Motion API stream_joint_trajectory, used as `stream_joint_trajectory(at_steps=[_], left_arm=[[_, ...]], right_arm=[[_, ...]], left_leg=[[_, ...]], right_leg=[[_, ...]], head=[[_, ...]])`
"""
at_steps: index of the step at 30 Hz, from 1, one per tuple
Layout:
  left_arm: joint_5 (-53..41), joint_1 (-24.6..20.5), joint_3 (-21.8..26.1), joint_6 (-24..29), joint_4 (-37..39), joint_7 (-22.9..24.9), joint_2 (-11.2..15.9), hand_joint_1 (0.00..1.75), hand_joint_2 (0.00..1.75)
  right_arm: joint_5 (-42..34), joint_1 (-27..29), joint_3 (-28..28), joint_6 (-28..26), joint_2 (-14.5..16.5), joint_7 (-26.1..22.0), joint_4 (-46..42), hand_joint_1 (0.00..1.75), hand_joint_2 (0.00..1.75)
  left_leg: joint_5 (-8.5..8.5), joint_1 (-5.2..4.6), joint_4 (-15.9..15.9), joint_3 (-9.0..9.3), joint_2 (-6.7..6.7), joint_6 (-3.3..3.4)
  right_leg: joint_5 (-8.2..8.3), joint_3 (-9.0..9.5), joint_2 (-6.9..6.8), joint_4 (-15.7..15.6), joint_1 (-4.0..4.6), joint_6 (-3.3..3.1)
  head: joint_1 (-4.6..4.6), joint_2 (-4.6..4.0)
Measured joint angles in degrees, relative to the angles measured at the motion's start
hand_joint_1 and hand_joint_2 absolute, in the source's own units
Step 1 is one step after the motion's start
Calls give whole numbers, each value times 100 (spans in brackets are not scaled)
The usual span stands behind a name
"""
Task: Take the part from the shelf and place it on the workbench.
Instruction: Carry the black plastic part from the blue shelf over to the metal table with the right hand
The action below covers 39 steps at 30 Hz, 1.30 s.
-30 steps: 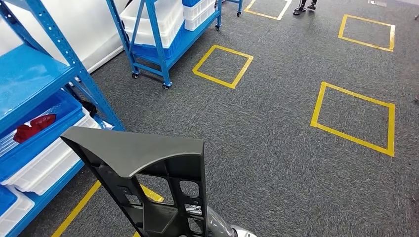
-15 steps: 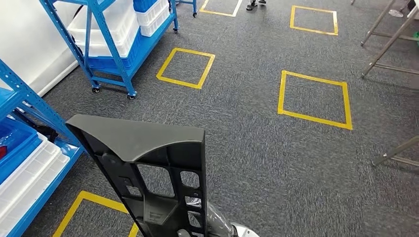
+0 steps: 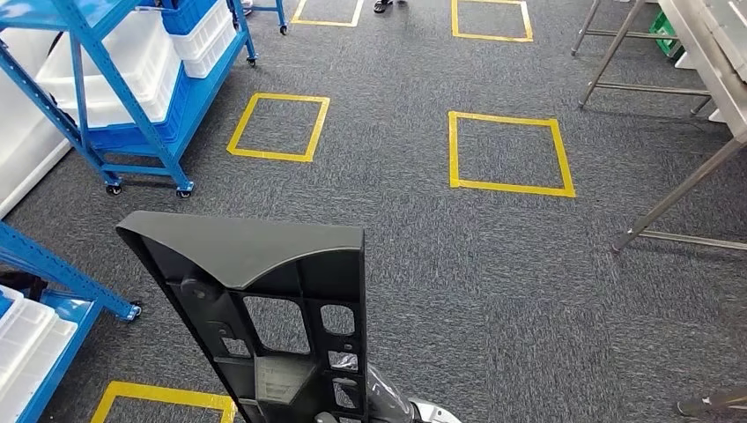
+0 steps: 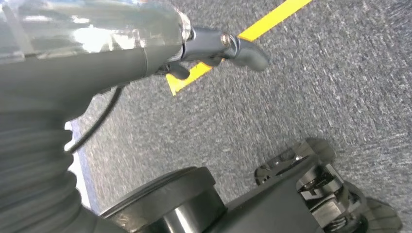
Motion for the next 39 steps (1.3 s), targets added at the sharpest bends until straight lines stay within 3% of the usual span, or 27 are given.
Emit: stream_joint_trajectory(at_steps=[1, 3, 5, 6, 7, 8, 10, 12, 14, 16, 18, 20, 22, 23, 24, 25, 27, 29, 31, 33, 35, 37, 38, 39], left_arm=[[-3, 2, 0, 2, 0, 10, -2, 0, 175], [-1, 10, 0, 11, 0, 28, -4, 0, 175], [14, 31, 4, 27, 0, 48, -3, 0, 175], [20, 34, 9, 36, 0, 57, -2, 0, 175], [23, 33, 14, 47, 0, 62, 2, 0, 175], [21, 32, 18, 58, 0, 67, 5, 0, 175], [0, 46, 20, 80, 0, 103, 23, 0, 175], [-17, 89, 22, 87, 0, 160, 51, 0, 175], [-30, 114, 24, 87, 0, 225, 70, 0, 175], [-32, 113, 25, 87, 0, 290, 72, 0, 175], [-21, 127, 32, 81, 0, 358, 73, 0, 175], [-1, 152, 49, 59, 0, 442, 79, 0, 175], [14, 163, 73, 20, 0, 523, 92, 0, 175], [16, 164, 86, 1, 0, 556, 98, 0, 175], [16, 165, 98, -13, 0, 581, 103, 0, 175], [14, 165, 110, -22, 0, 603, 105, 0, 175], [3, 170, 125, -35, 0, 661, 108, 0, 175], [-27, 167, 133, -51, 0, 765, 113, 0, 175], [-70, 149, 136, -81, 0, 921, 116, 0, 175], [-107, 120, 137, -119, 0, 1094, 126, 0, 175], [-129, 69, 138, -168, 0, 1247, 128, 0, 175], [-139, -4, 138, -225, 0, 1384, 123, 0, 175], [-148, -36, 138, -254, 0, 1462, 122, 0, 175], [-160, -55, 138, -276, 0, 1543, 119, 0, 175]], right_arm=[[-4, 14, 2, -2, -4, 12, -7, 168, 175], [-11, 28, 8, 0, -11, 25, -27, 168, 175], [-15, 32, 26, 7, -13, 25, -38, 168, 175], [-15, 32, 35, 12, -15, 25, -36, 168, 175], [-15, 34, 43, 17, -18, 25, -31, 168, 175], [-16, 34, 47, 22, -21, 24, -26, 168, 175], [-25, 33, 54, 27, -22, 22, -18, 168, 175], [-39, 29, 60, 30, -22, 18, -15, 168, 175], [-50, 27, 66, 33, -22, 13, -14, 168, 175], [-56, 28, 67, 37, -24, 12, -15, 168, 175], [-58, 22, 66, 40, -24, 10, -20, 168, 175], [-60, 12, 66, 50, -23, 9, -26, 168, 175], [-60, 8, 66, 65, -22, 10, -29, 168, 175], [-60, 9, 66, 72, -22, 10, -29, 168, 175], [-60, 9, 66, 79, -22, 10, -29, 168, 175], [-60, 8, 66, 85, -22, 11, -30, 168, 175], [-60, -1, 66, 96, -19, 11, -31, 168, 175], [-62, -17, 65, 108, -5, 10, -31, 168, 175], [-64, -27, 62, 114, 8, 14, -33, 168, 175], [-64, -29, 59, 109, 16, 27, -43, 168, 175], [-59, -43, 59, 105, 30, 48, -53, 168, 175], [-52, -54, 58, 108, 38, 70, -51, 168, 175], [-47, -53, 58, 113, 39, 85, -50, 168, 175], [-42, -53, 57, 118, 39, 106, -50, 168, 175]], left_leg=[[-27, 14, -3, 25, 22, -37], [-211, 46, 220, -25, -156, -89], [-579, 63, 925, -340, -456, -107], [-738, 65, 1337, -548, -530, -110], [-801, 64, 1623, -705, -561, -110], [-749, 64, 1706, -770, -574, -106], [-340, 69, 1193, -581, -638, -82], [1, 81, 436, -281, -870, -46], [55, 74, 119, -167, -1020, -7], [70, 72, 73, -147, -939, 52], [108, 85, 25, -123, -804, 133], [119, 70, -1, -115, -650, 190], [107, 48, 0, -114, -488, 205], [97, 44, 1, -109, -408, 202], [86, 42, 1, -98, -332, 194], [72, 42, 2, -81, -267, 182], [33, 24, 5, -37, -156, 137], [-5, 2, 8, 2, -60, 75], [-35, 0, -8, 50, 47, 11], [-154, 23, 105, 56, -77, -51], [-490, 42, 652, -143, -365, -88], [-832, 37, 1407, -442, -477, -96], [-866, 35, 1605, -511, -486, -94], [-772, 35, 1578, -482, -489, -85]], right_leg=[[9, 15, 72, -24, -8, -36], [35, 58, 214, -78, -33, -116], [45, 78, 356, -97, -37, -168], [44, 79, 432, -95, -27, -181], [42, 83, 514, -92, -17, -187], [40, 89, 600, -87, -10, -189], [31, 111, 783, -67, -10, -177], [17, 103, 942, -26, -14, -136], [26, 60, 1053, -9, -25, -64], [47, 29, 1128, -23, -36, 12], [-77, -66, 905, 159, -19, 65], [-416, -367, 552, 776, -21, 107], [-681, -715, 435, 1481, -57, 148], [-675, -773, 415, 1601, -72, 161], [-567, -710, 389, 1489, -83, 168], [-390, -529, 338, 1157, -87, 164], [-105, -86, 71, 349, -62, 119], [-50, 107, -101, -13, -12, 50], [-59, 107, 10, -32, 8, -13], [-33, 136, 146, -82, -23, -79], [-11, 160, 270, -114, -45, -136], [-12, 165, 407, -111, -32, -159], [-15, 172, 486, -107, -25, -162], [-16, 183, 574, -101, -21, -159]], head=[[0, 0], [-1, 0], [-2, 0], [-2, 0], [-2, 0], [-2, 0], [-2, 0], [-1, 0], [-1, 0], [-1, 0], [0, 0], [1, 0], [1, 0], [1, 0], [1, 0], [1, 0], [1, 0], [1, 0], [0, 0], [-1, 0], [-1, 0], [-2, 0], [-2, 0], [-2, 0]])
